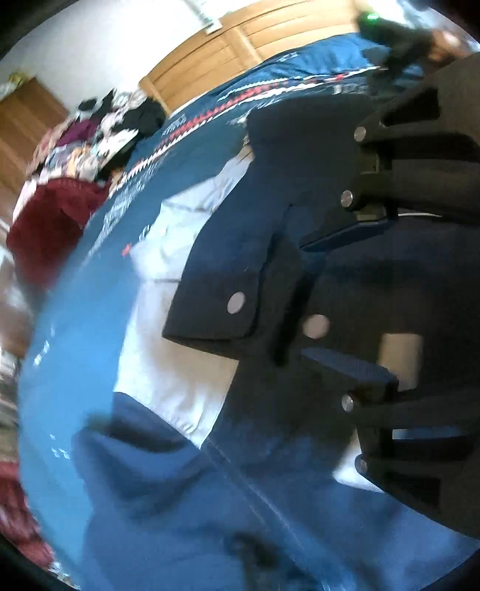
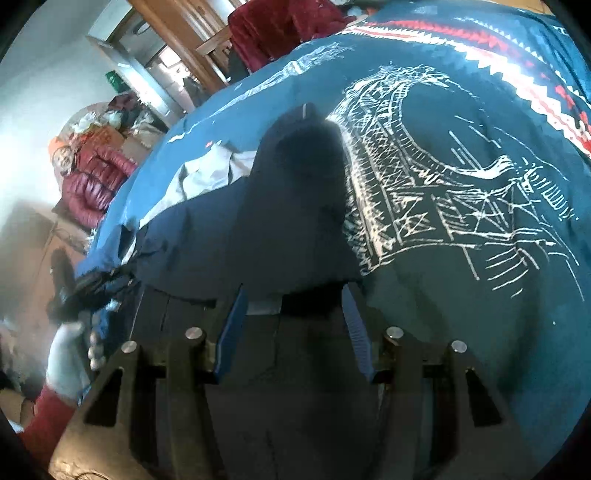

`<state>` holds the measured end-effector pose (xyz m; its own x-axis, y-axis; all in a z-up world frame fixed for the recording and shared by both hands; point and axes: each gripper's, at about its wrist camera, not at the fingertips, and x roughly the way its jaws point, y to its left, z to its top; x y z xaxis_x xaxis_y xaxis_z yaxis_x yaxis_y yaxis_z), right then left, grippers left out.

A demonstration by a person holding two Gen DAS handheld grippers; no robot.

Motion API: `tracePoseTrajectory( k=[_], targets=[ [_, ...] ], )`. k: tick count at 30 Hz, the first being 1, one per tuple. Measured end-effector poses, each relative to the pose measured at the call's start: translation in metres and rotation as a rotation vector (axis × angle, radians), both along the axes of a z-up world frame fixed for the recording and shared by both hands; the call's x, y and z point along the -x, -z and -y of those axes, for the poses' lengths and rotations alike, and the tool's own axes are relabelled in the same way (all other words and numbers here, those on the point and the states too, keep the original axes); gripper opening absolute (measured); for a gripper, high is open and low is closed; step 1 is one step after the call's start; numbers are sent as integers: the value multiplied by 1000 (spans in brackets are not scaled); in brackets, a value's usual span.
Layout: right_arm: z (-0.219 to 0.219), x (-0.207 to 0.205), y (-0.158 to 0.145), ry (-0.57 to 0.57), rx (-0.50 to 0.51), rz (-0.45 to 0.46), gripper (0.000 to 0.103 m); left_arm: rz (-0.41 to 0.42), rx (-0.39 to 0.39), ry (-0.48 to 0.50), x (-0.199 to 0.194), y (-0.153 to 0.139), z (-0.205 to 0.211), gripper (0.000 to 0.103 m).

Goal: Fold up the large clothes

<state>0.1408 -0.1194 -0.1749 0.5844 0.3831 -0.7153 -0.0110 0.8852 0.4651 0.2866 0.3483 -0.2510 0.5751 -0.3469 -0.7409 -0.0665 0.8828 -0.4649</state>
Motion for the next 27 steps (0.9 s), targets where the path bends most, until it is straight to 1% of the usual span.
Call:
tracePoseTrajectory(
  k=[4, 5, 6, 7, 9, 11, 12, 13, 14, 15, 16, 17, 18, 20, 22, 23, 24, 25, 26, 27],
  targets=[
    [5, 5, 5, -5, -4, 4, 53, 1, 14, -60, -20, 5, 5, 54],
    [8, 6, 6, 3, -12, 5, 53, 3, 17, -64, -25, 6, 5, 41],
    [13, 8, 7, 15, -20, 6, 53, 9, 22, -65, -29, 5, 6, 7],
    [15, 10, 7, 24, -24, 7, 53, 32, 10, -78, -28, -2, 6, 7],
    [21, 14, 6, 33, -21, 10, 53, 125, 0, -93, -16, -26, 1, 7],
    [24, 17, 6, 29, -6, 9, 53, 225, -56, -128, 4, -49, -6, 7],
    [25, 18, 7, 27, 0, 7, 53, 229, -69, -147, 6, -51, -11, 7],
    [26, 18, 9, 25, 5, 1, 53, 200, -74, -188, 5, -43, -24, 6],
    [27, 17, 11, 26, 8, -5, 53, 174, -65, -196, 2, -37, -29, 6],
    [27, 17, 12, 25, 8, -8, 53, 124, -44, -184, -5, -25, -33, 6],
    [27, 15, 13, 21, 10, -9, 53, 82, -48, -159, -10, -14, -32, 6],
    [25, 12, 12, 15, 19, -5, 53, 71, -72, -142, -11, -8, -27, 6],
    [24, 8, 10, 7, 27, 2, 53, 72, -80, -135, -11, -6, -23, 7],
    [18, -7, 3, -22, 42, 26, 53, 81, -71, -141, -9, -6, -24, 10],
    [8, -33, -3, -59, 65, 56, 53, 91, -45, -172, -7, -10, -32, 11],
    [1, -56, -2, -82, 67, 53, 53, 90, -38, -177, -5, -9, -37, 15],
    [-5, -71, 1, -96, 69, 44, 53, 85, -23, -183, -3, -10, -41, 22],
    [-12, -89, 8, -118, 72, 21, 53, 79, -12, -182, 0, -11, -47, 27],
    [-23, -110, 21, -142, 91, -27, 52, 79, -11, -183, 2, -12, -49, 35],
    [-30, -118, 30, -143, 119, -58, 53, 83, -14, -181, 10, -16, -55, 38]
  ],
)
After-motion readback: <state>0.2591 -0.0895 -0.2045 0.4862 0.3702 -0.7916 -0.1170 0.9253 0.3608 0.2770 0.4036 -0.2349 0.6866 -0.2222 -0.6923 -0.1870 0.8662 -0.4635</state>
